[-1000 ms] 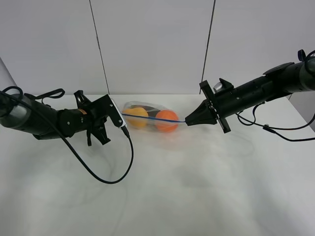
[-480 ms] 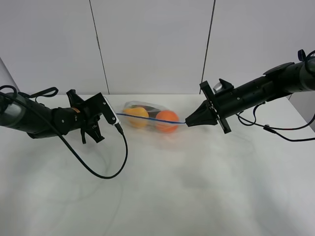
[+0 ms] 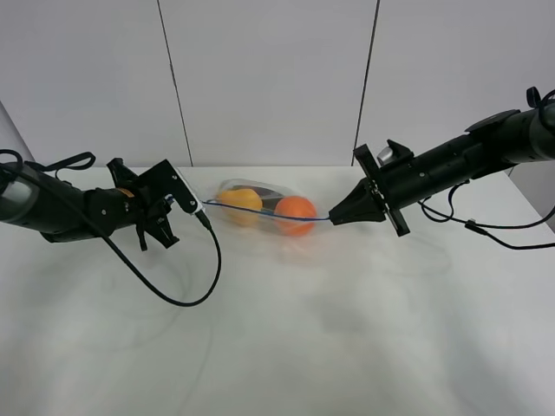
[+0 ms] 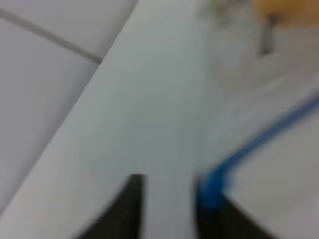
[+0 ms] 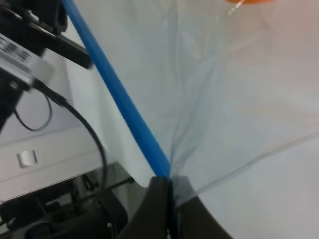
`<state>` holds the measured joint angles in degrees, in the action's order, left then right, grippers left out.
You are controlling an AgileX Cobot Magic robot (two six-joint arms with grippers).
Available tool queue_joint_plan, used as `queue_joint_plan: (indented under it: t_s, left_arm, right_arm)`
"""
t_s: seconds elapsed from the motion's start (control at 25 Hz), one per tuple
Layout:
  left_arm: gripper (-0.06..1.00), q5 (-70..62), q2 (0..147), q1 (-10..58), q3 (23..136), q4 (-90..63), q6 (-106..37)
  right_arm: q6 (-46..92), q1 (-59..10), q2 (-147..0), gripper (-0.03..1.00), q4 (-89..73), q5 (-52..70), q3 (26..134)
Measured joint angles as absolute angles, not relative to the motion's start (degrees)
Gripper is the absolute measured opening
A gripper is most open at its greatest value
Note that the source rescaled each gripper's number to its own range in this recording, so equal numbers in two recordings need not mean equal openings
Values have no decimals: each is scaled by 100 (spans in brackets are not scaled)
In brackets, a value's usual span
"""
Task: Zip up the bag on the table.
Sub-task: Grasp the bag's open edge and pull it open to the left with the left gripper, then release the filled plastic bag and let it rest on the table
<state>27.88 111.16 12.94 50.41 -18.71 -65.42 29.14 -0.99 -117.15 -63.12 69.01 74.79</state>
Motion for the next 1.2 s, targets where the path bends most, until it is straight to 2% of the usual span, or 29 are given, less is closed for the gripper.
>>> queue_joint_plan:
  t_s: [0.04, 0.12, 0.16, 0.24, 0.48, 0.6, 0.96, 1.2]
  left_arm:
    - [50, 2815, 11116, 1266, 5027, -1875, -6463]
    - [78, 2827, 11116, 1186, 4995, -1875, -6376]
    - [86, 2832, 11116, 1132, 4995, -1875, -6339]
    - [94, 2860, 11116, 968, 4995, -1875, -6242]
    - [99, 2750, 11116, 428, 4995, -2164, -4787]
    - [99, 2029, 11057, 175, 5109, -2204, -3966]
    - [100, -2349, 10974, -312, 6618, -2145, -2801]
    - [100, -4613, 10974, -312, 7549, -1016, -860]
  right_arm:
    - [2914, -99, -11715, 0, -6299, 6901, 7479]
    - [2914, -99, -11715, 0, -6285, 6907, 7479]
    - [2914, -99, -11715, 0, -6285, 6907, 7479]
    - [2914, -99, -11715, 0, -6278, 6907, 7479]
    - [2914, -99, -11715, 0, -6278, 6907, 7479]
    - [2914, -99, -11715, 0, -6278, 6907, 7479]
    - [2914, -99, -11715, 0, -6272, 6907, 7479]
    - [2914, -99, -11715, 0, -6270, 6907, 7479]
